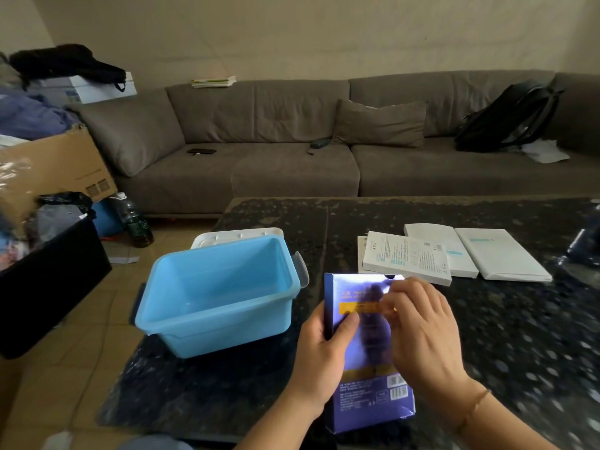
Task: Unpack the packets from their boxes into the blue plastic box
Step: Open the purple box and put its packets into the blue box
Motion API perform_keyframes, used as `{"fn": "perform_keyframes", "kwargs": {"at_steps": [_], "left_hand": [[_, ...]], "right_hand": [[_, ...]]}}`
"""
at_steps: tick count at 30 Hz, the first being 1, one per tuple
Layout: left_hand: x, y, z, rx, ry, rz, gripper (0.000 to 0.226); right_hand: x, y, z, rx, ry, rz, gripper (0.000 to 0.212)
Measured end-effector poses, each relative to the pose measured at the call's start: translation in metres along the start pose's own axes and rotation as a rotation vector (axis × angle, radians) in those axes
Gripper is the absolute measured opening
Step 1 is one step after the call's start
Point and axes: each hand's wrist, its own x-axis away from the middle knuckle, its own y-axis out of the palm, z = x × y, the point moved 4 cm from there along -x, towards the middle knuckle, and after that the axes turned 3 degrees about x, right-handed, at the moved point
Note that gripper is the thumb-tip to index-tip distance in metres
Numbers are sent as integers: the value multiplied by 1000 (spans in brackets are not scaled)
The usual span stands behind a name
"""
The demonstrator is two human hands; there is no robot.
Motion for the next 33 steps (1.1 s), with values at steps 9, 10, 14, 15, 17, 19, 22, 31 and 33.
{"fn": "perform_keyframes", "kwargs": {"at_steps": [9, 10, 14, 15, 17, 19, 22, 31, 33], "left_hand": [[3, 2, 5, -166, 66, 41, 35], [4, 3, 6, -182, 78, 41, 33], [7, 5, 10, -214, 107, 17, 16], [8, 5, 11, -218, 108, 10, 14], [9, 7, 13, -228, 111, -4, 10], [11, 9, 14, -236, 114, -20, 9], [11, 11, 16, -231, 121, -22, 8], [9, 5, 13, -184, 63, 6, 29], [8, 4, 12, -187, 54, 6, 35]], "right_hand": [[-2, -19, -10, 131, -377, 18, 10], [-3, -19, -9, 157, -395, 7, 9], [-4, -20, -10, 250, -478, -40, 9], [-6, -21, -11, 265, -494, -43, 9], [-9, -24, -13, 292, -526, -43, 13], [-13, -26, -14, 313, -562, -45, 16], [-17, -27, -12, 303, -580, -48, 17], [-19, -30, 1, 45, -342, -40, 12], [-19, -29, 0, 52, -366, -52, 19]]}}
